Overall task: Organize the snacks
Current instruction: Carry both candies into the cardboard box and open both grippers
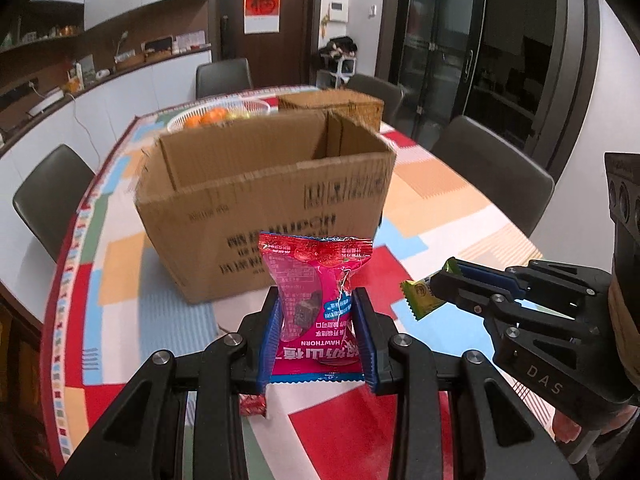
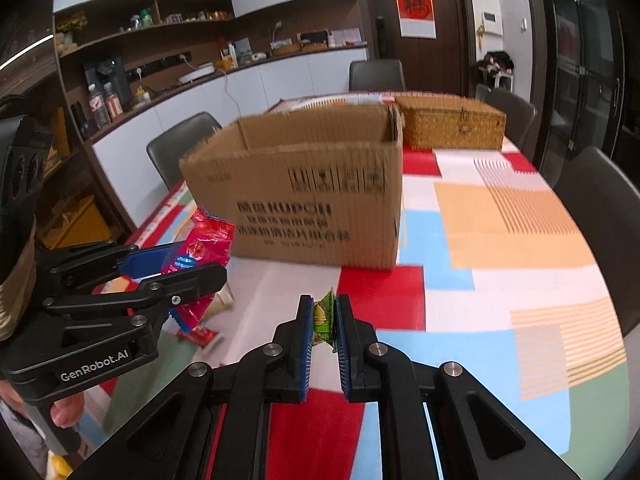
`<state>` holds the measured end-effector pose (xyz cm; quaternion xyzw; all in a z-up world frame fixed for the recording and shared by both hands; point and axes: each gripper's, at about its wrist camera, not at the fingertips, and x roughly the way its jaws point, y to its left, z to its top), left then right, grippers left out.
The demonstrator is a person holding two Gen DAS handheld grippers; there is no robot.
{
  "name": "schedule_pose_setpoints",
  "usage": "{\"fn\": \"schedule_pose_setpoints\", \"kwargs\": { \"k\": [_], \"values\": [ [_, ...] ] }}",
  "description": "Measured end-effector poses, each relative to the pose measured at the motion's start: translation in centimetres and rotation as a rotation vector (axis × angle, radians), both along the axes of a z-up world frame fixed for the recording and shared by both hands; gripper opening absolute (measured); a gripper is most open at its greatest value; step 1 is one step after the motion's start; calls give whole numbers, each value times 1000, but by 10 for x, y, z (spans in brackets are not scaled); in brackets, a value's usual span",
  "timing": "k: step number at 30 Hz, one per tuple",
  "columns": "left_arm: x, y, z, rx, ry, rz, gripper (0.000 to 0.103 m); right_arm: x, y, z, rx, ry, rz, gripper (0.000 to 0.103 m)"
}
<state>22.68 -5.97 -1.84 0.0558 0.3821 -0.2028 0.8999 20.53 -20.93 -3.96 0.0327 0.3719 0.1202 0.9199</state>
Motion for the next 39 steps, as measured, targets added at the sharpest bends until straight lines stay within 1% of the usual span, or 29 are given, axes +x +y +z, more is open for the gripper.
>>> {"fn": "schedule_pose_setpoints", "kwargs": {
  "k": [8,17,21,27,34,39],
  "values": [
    [11,10,34,-24,-69,32,34,8,6,35,5,-87,-13,12],
    [30,18,73,-26,-157,62,34,32,12,72,17,-163,-21,12],
    [46,22,83,-24,-172,76,34,46,16,84,13,-184,-12,12],
    [73,28,88,-18,-162,92,34,71,23,97,-4,-196,3,12],
    [108,32,84,-28,-106,105,34,103,29,104,-43,-180,14,12],
    [128,30,78,-15,-68,108,35,126,32,103,-63,-154,11,12]
  ]
}}
